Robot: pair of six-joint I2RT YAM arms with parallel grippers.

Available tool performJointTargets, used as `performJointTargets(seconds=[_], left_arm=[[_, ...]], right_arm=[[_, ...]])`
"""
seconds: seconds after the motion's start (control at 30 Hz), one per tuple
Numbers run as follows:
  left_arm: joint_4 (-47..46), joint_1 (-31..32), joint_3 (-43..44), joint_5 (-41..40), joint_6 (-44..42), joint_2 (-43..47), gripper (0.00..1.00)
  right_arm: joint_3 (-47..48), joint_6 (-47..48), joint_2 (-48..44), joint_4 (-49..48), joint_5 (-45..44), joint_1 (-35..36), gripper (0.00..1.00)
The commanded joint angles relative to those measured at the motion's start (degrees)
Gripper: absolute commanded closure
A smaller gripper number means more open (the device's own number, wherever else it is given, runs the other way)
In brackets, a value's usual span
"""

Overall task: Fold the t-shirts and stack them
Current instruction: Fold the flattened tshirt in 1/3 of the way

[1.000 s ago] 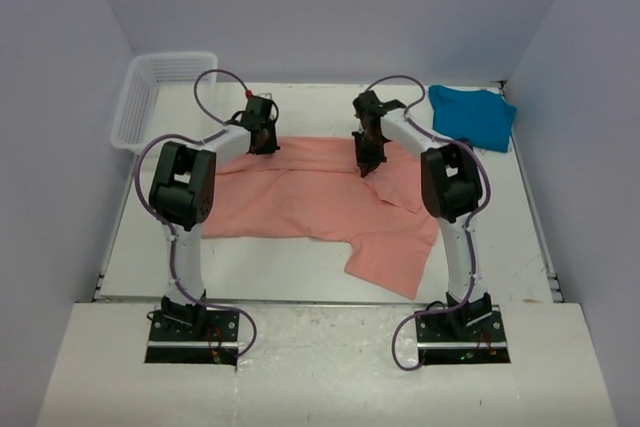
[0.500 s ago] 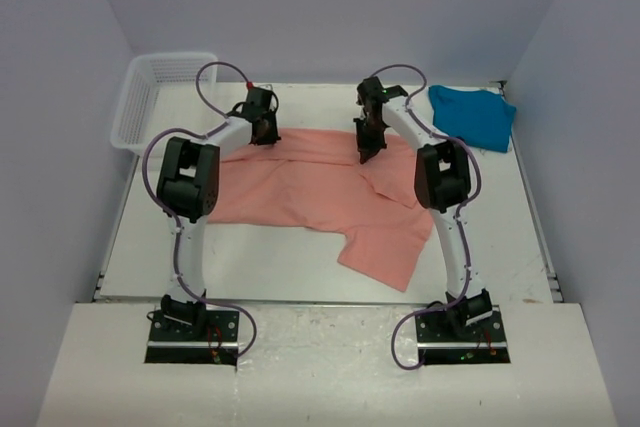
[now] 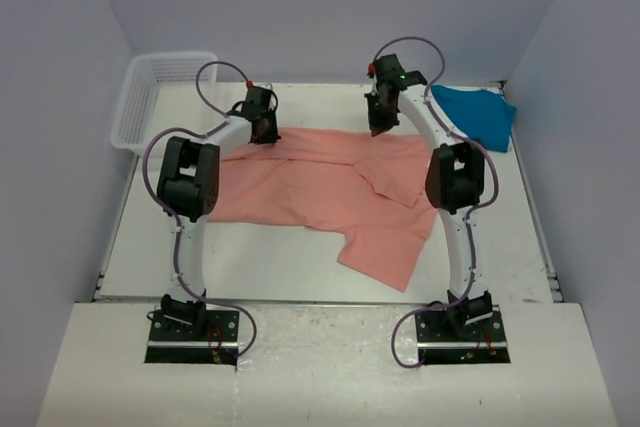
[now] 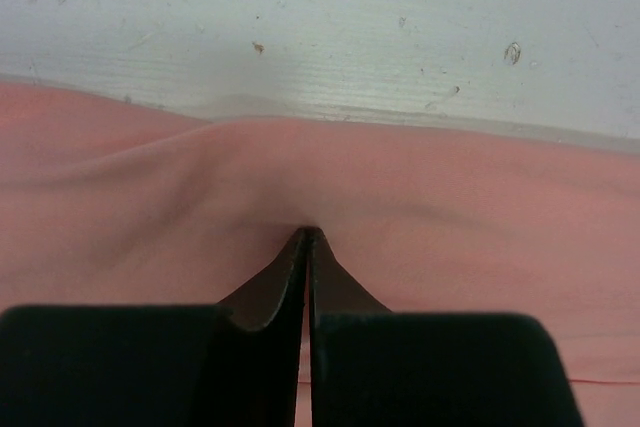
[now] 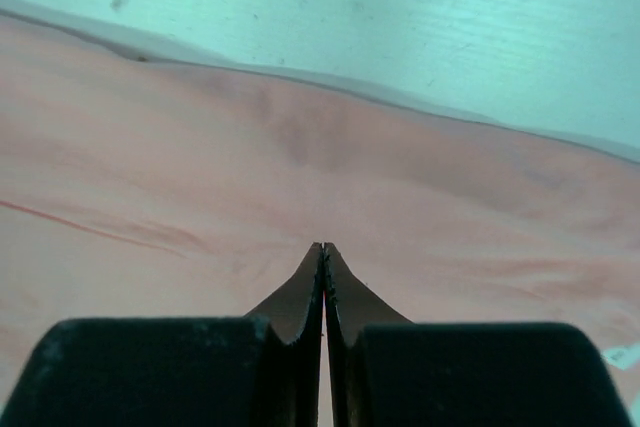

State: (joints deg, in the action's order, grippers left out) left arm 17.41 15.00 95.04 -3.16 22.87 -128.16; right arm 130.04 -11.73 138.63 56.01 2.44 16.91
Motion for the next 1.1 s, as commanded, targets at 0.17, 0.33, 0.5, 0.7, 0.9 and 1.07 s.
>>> performJointTargets(seconds=[0.17,0.33,0.5,0.7,0.9,1.07], left_arm=[[1.32,-0.24,-4.07,2.81,-1.60,3.33,0.70],[-0.18,0.55,-6.27,2.81,-1.60,9.41,0.36],[-0.62,3.18,-8.37,0.09,-2.74,17.93,0.14],[-1.06,5.65,-13.74,-4.13,2.07,27.25,0.07],[-2.12,13.90,-27.35,-16.60,10.34,41.66,0.07],[-2.55,19.97,-38.24,-21.89,14.57,53.96,0.08]], right_arm=[[-16.25,-0.66,-25.58,-2.21,-7.18,0.50,0.99],[-36.03,-5.84,-41.02,-9.75,-2.81,0.85,0.74],[-52.66,-11.99,-55.02,-13.55,-6.12,4.43,0.54],[-73.06,-28.30,-70.85,-12.17,-16.49,16.29,0.53],[-87.13,-46.78,-79.46,-4.36,-27.19,27.10,0.54],[-95.22,-59.89,-83.61,-1.96,-26.44,32.22,0.54]])
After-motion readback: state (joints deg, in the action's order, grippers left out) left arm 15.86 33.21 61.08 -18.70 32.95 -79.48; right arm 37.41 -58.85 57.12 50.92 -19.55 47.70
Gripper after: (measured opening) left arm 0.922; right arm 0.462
